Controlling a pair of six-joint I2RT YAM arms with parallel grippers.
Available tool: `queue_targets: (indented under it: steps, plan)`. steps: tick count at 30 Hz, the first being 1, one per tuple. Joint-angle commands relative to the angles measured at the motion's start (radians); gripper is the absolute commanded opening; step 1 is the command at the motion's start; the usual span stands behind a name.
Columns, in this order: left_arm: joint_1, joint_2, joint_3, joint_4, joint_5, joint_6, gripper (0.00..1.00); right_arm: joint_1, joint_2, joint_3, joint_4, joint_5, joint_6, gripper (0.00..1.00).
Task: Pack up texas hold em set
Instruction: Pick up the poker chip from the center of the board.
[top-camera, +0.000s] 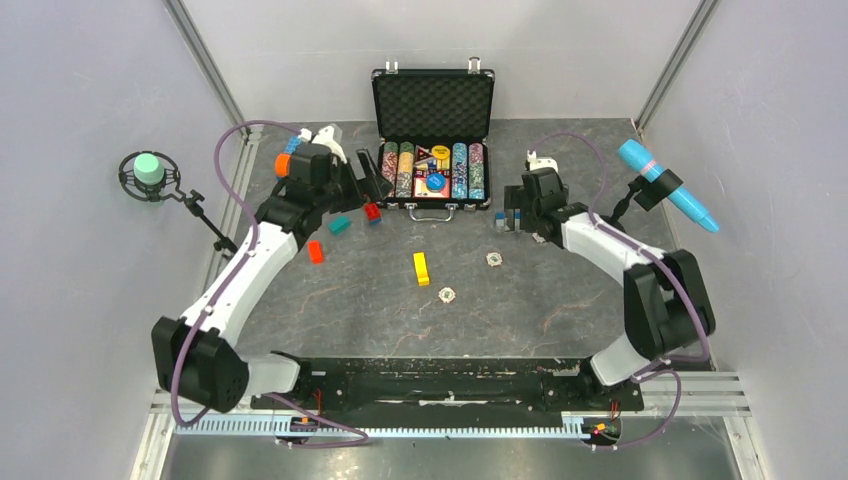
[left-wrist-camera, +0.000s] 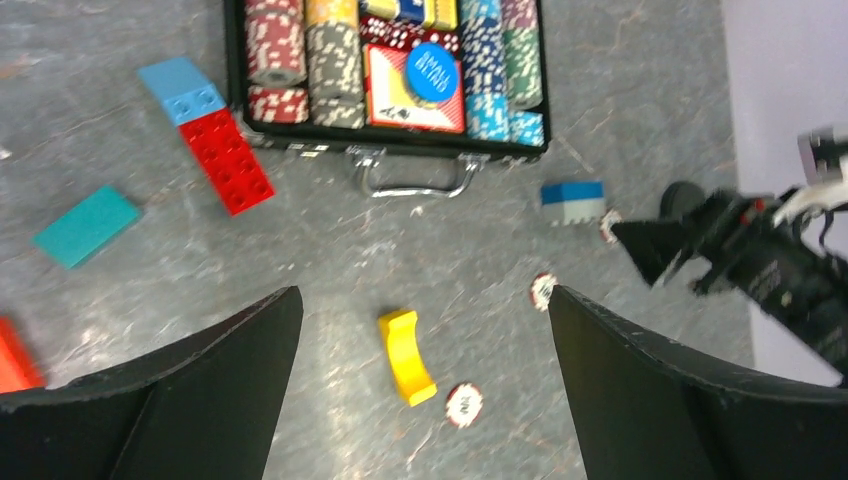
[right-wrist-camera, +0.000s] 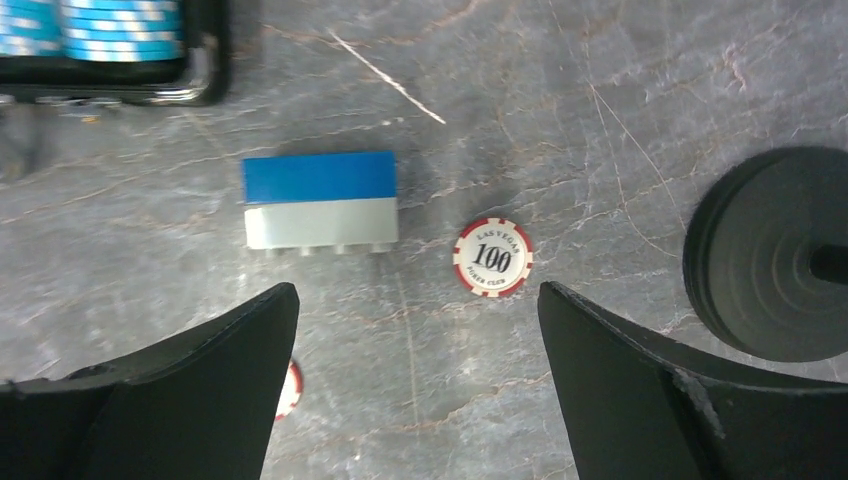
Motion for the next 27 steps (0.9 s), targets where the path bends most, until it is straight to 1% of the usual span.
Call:
queue_targets:
  steps: [1, 6, 8, 15, 23, 25, 27]
  plan:
    - [0.013, -0.074, -0.031, -0.148, 0.003, 0.177, 1.00, -0.039, 0.095, 0.080, -0.042, 0.010, 0.036, 0.91]
    - [0.021, -0.104, -0.054, -0.165, -0.014, 0.255, 1.00, -0.082, 0.164, 0.101, -0.040, -0.023, 0.040, 0.83]
    - [0.022, -0.100, -0.059, -0.158, -0.010, 0.258, 1.00, -0.096, 0.177, 0.102, -0.044, -0.031, 0.040, 0.79]
    - [0.055, -0.067, -0.067, -0.131, 0.069, 0.235, 1.00, -0.124, 0.221, 0.102, -0.045, -0.030, 0.029, 0.67]
    - [0.083, -0.068, -0.075, -0.120, 0.089, 0.221, 1.00, -0.135, 0.271, 0.103, -0.046, -0.021, 0.011, 0.62]
    - [0.085, -0.070, -0.074, -0.120, 0.089, 0.222, 1.00, -0.140, 0.276, 0.103, -0.047, -0.019, 0.010, 0.63]
    - [0.088, -0.070, -0.076, -0.120, 0.089, 0.223, 1.00, -0.143, 0.282, 0.101, -0.047, -0.023, 0.009, 0.59]
